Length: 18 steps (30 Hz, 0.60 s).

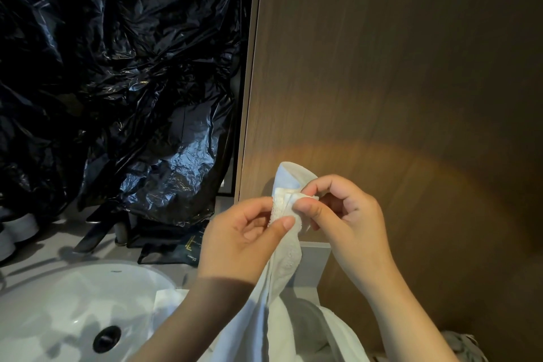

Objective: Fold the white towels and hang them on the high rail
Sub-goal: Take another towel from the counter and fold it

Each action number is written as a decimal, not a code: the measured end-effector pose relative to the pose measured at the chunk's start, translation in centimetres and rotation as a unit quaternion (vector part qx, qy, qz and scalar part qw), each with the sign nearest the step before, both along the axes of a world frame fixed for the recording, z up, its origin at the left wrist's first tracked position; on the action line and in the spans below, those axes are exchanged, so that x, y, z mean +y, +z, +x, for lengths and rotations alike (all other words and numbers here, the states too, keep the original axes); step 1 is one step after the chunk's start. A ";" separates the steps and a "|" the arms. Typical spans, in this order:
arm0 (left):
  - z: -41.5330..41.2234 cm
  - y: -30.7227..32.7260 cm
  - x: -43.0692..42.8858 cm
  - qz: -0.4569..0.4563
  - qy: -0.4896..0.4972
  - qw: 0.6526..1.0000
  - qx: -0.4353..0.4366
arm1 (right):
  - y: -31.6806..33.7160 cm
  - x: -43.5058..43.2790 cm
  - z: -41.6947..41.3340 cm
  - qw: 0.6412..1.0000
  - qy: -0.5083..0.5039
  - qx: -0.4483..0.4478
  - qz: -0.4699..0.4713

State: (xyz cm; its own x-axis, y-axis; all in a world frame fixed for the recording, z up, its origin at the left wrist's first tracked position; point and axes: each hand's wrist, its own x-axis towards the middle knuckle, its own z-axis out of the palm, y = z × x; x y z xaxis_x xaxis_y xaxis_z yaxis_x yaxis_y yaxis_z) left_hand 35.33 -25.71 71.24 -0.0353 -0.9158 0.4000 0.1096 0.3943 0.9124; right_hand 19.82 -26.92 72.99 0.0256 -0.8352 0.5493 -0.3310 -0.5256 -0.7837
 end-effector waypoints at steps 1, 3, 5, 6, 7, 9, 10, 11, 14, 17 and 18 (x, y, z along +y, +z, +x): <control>0.1 0.0 -0.1 -0.006 0.012 1.000 -0.010 | 0.0 -0.1 0.0 1.000 -0.003 0.006 -0.003; 0.4 0.1 -0.3 -0.017 0.019 1.000 -0.014 | 0.1 -0.4 -0.4 1.000 -0.005 0.029 -0.007; 1.1 0.5 -0.7 -0.017 0.017 1.000 -0.005 | 0.2 -0.7 -1.1 0.997 -0.008 0.078 -0.001; 1.6 0.8 -1.0 -0.019 0.019 1.000 -0.008 | 0.3 -0.9 -1.7 0.993 -0.016 0.117 -0.002; 2.1 1.2 -1.3 -0.026 0.021 0.999 -0.018 | 0.5 -1.1 -2.3 0.987 -0.027 0.161 -0.009; 3.2 2.1 -2.0 -0.046 0.029 0.998 -0.042 | 1.0 -1.5 -3.7 0.970 -0.043 0.239 -0.028; 3.7 2.6 -2.4 -0.056 0.037 0.997 -0.049 | 1.4 -1.7 -4.4 0.961 -0.048 0.270 -0.035; 4.1 3.1 -2.8 -0.066 0.049 0.995 -0.054 | 1.8 -1.8 -5.0 0.951 -0.055 0.300 -0.044; 5.0 4.4 -4.4 -0.088 0.096 0.988 -0.087 | 3.3 -2.0 -6.4 0.922 -0.086 0.370 -0.079; 5.3 5.3 -5.6 -0.114 0.160 0.970 -0.146 | 5.1 -1.9 -6.5 0.901 -0.115 0.397 -0.132; 5.3 5.5 -5.8 -0.127 0.178 0.963 -0.160 | 5.7 -1.9 -6.3 0.898 -0.124 0.392 -0.155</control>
State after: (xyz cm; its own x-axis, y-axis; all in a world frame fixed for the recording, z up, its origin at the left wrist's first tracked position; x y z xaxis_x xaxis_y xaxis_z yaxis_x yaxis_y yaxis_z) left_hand 40.64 -31.46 76.73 0.1038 -0.7674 0.6328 -0.3442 0.5692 0.7467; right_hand 13.51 -28.81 78.72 0.3411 -0.6780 0.6511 -0.8541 -0.5128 -0.0866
